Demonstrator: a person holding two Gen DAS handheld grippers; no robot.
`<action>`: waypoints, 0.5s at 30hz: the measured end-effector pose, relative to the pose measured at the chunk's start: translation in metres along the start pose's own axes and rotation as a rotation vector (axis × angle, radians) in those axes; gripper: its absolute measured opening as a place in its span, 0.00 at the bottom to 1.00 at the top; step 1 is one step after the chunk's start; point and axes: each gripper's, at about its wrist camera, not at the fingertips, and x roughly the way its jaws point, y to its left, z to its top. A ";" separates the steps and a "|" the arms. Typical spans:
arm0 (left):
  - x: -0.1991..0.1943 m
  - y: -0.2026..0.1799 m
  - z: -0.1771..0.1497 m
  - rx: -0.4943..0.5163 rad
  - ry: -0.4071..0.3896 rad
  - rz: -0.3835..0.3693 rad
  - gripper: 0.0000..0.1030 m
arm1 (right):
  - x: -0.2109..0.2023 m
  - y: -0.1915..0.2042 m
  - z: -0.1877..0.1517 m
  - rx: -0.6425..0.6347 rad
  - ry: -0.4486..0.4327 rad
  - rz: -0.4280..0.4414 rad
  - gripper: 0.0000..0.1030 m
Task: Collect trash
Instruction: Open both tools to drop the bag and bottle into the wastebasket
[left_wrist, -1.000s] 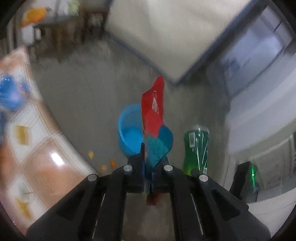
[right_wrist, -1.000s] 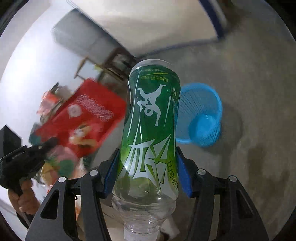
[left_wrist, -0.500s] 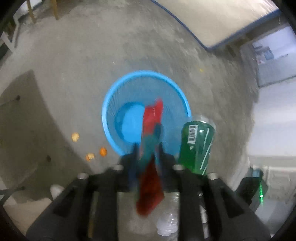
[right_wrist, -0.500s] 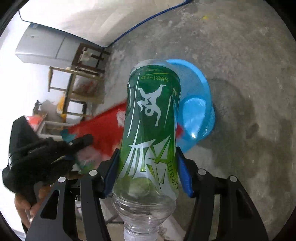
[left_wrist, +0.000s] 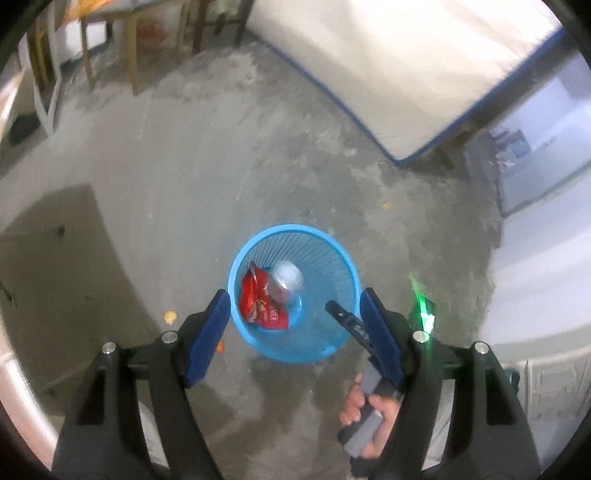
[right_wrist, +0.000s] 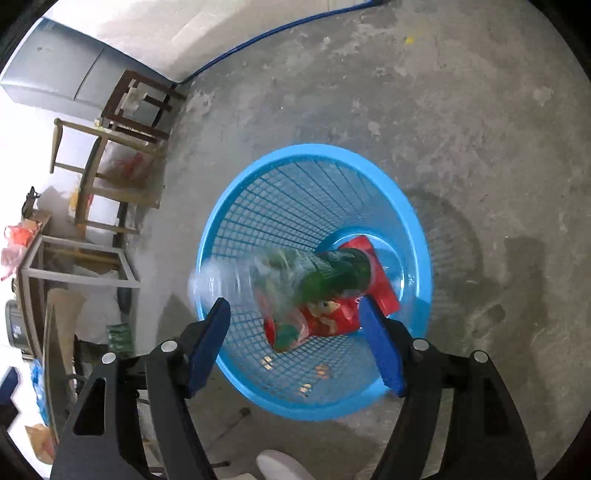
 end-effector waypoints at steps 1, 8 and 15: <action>-0.013 0.000 -0.001 0.014 -0.007 -0.015 0.67 | -0.004 0.000 -0.004 -0.010 -0.008 -0.005 0.68; -0.112 0.014 -0.027 0.111 -0.102 -0.075 0.69 | -0.043 -0.002 -0.032 -0.076 -0.063 -0.004 0.68; -0.201 0.064 -0.076 0.180 -0.207 -0.029 0.70 | -0.102 0.003 -0.068 -0.134 -0.124 0.000 0.68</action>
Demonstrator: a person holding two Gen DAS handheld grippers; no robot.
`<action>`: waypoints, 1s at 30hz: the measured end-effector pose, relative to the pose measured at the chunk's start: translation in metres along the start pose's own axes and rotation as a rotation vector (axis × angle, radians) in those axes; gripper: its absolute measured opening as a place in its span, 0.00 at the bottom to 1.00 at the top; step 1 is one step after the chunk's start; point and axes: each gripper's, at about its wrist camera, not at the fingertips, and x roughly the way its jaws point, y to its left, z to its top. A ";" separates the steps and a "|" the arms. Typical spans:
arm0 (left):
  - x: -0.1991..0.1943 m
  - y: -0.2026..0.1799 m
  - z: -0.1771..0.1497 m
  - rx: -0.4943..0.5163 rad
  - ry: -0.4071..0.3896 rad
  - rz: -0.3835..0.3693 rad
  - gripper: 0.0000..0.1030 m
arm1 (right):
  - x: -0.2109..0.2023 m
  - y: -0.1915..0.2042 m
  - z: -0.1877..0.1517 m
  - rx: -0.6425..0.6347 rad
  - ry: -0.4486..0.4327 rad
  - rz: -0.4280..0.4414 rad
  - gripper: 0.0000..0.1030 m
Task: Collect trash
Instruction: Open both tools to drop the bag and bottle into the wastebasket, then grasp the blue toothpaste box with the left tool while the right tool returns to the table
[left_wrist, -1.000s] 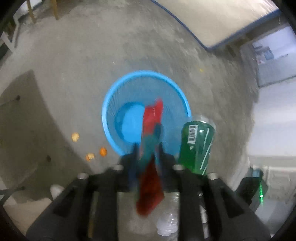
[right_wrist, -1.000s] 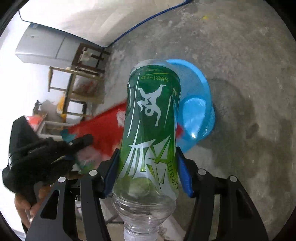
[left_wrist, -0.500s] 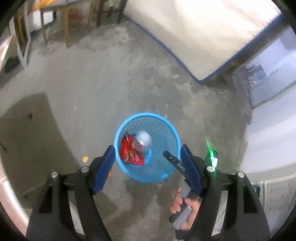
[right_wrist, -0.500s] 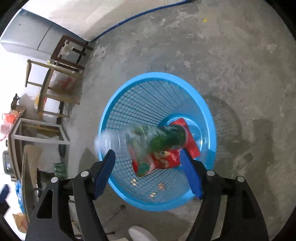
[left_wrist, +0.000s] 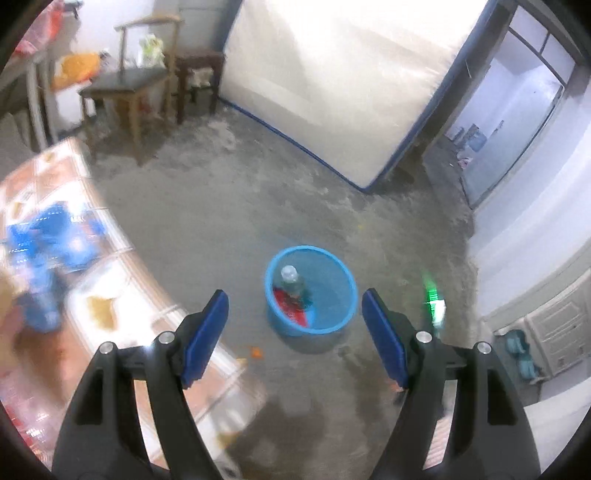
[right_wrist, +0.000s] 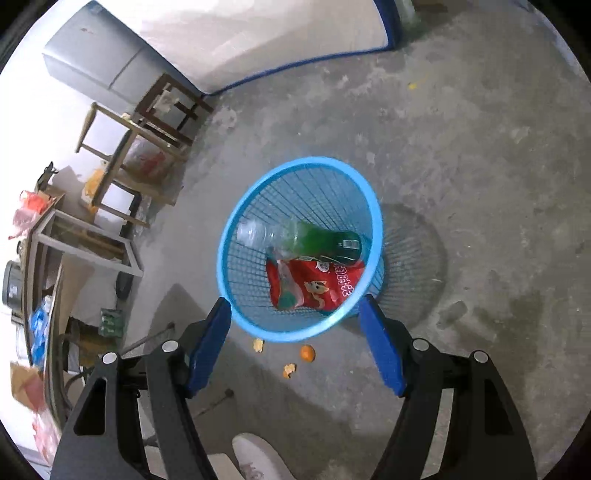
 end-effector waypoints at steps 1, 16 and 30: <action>-0.015 0.009 -0.008 0.000 -0.009 0.010 0.72 | -0.009 0.003 -0.004 -0.010 -0.008 0.002 0.68; -0.195 0.126 -0.145 -0.174 -0.231 0.168 0.85 | -0.144 0.179 -0.066 -0.430 -0.178 -0.034 0.85; -0.249 0.240 -0.253 -0.596 -0.367 0.145 0.92 | -0.187 0.422 -0.209 -1.012 -0.198 0.136 0.94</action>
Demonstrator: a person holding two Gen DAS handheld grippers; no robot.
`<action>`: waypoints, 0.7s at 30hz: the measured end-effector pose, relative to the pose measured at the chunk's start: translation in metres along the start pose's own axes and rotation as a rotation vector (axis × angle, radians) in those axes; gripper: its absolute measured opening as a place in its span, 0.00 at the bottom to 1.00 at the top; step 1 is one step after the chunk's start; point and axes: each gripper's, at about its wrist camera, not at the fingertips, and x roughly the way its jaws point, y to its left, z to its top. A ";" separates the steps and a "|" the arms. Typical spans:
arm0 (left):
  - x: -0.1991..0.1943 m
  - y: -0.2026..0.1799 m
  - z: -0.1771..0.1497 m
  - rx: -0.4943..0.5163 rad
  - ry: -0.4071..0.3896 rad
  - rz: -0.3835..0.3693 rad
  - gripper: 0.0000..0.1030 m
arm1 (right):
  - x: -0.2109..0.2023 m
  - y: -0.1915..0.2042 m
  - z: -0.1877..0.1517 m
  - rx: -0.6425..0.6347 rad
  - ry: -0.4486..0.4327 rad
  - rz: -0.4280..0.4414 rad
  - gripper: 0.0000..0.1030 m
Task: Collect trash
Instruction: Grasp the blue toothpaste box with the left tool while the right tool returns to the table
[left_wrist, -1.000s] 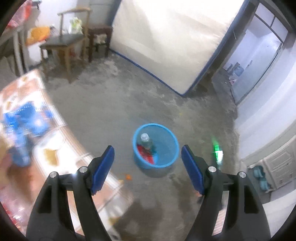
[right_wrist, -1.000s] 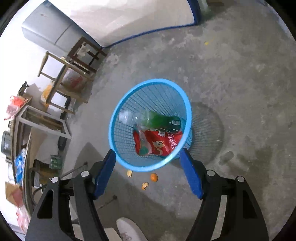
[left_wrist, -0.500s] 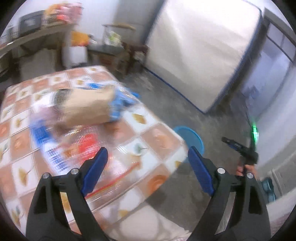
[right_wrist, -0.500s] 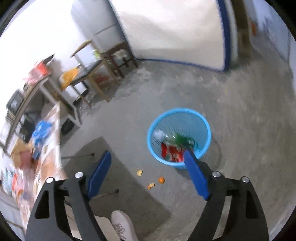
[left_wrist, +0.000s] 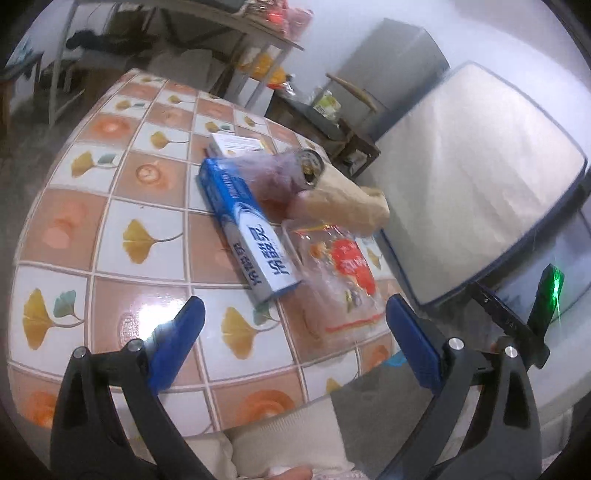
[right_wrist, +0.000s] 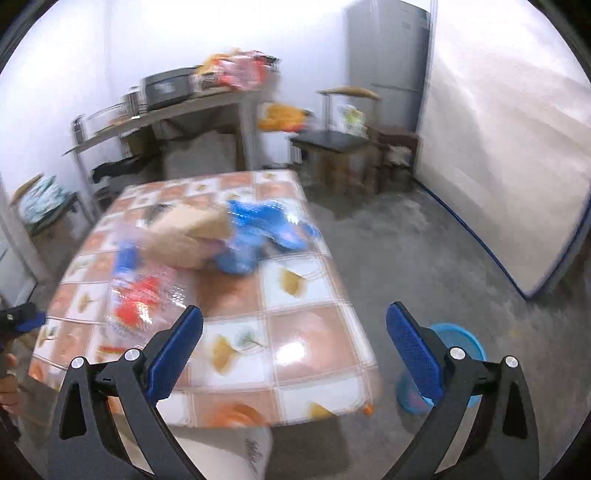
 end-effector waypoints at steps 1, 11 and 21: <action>0.000 0.006 0.002 -0.011 -0.018 -0.004 0.92 | 0.000 0.012 0.004 -0.016 -0.025 0.010 0.94; 0.078 0.019 0.053 0.088 0.011 0.184 0.92 | 0.017 0.057 0.011 0.056 -0.149 0.198 0.94; 0.161 0.033 0.093 0.020 0.133 0.305 0.58 | 0.065 0.057 -0.003 0.082 -0.047 0.211 0.94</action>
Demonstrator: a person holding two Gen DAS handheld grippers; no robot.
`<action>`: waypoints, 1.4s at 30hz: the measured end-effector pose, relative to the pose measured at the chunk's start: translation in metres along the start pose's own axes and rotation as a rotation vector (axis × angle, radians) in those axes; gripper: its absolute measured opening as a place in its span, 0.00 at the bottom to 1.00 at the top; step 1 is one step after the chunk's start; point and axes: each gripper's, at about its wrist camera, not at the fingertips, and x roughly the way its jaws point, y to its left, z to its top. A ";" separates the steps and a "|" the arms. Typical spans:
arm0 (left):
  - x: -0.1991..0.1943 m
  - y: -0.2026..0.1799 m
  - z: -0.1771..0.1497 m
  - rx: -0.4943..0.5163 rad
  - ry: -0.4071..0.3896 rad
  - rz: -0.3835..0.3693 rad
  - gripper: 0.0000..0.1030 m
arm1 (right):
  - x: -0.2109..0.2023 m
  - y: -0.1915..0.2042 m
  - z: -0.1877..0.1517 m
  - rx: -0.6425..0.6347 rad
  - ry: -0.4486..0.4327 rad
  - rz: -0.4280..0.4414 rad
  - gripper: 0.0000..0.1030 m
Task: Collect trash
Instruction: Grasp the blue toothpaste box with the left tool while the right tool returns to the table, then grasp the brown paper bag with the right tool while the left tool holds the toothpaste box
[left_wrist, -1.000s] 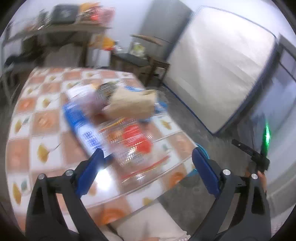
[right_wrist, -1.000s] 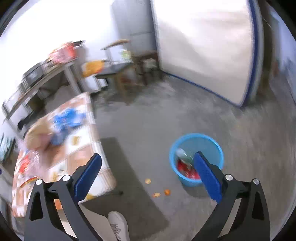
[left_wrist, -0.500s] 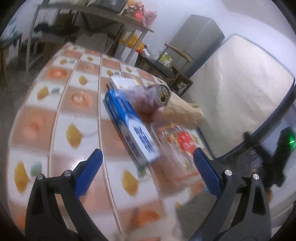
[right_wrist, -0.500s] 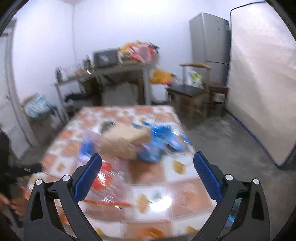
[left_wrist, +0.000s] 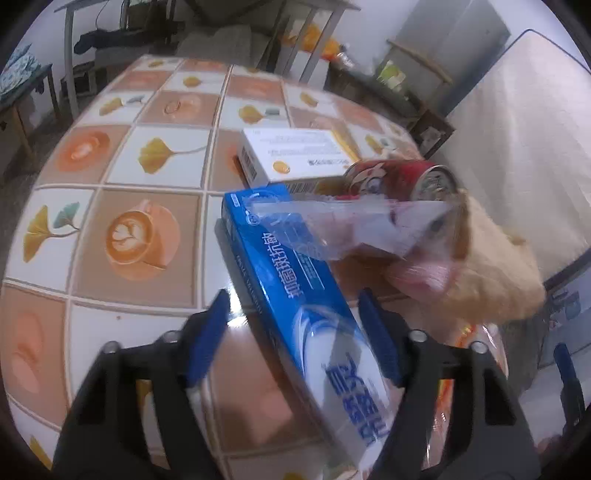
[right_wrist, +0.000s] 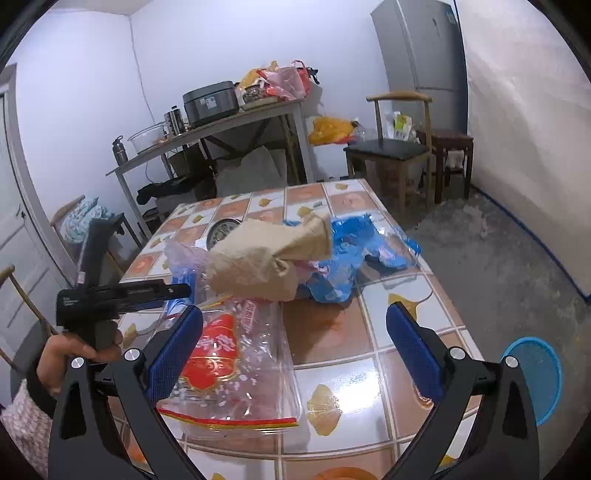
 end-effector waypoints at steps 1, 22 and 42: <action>0.004 -0.001 0.001 -0.001 0.005 0.001 0.58 | 0.003 -0.003 0.000 0.009 0.004 0.003 0.94; -0.059 0.063 -0.052 0.057 0.028 -0.003 0.51 | 0.028 -0.013 -0.015 0.021 0.206 0.232 0.93; -0.061 0.065 -0.078 0.024 -0.021 -0.033 0.56 | 0.036 0.033 0.024 -0.047 0.196 0.184 0.84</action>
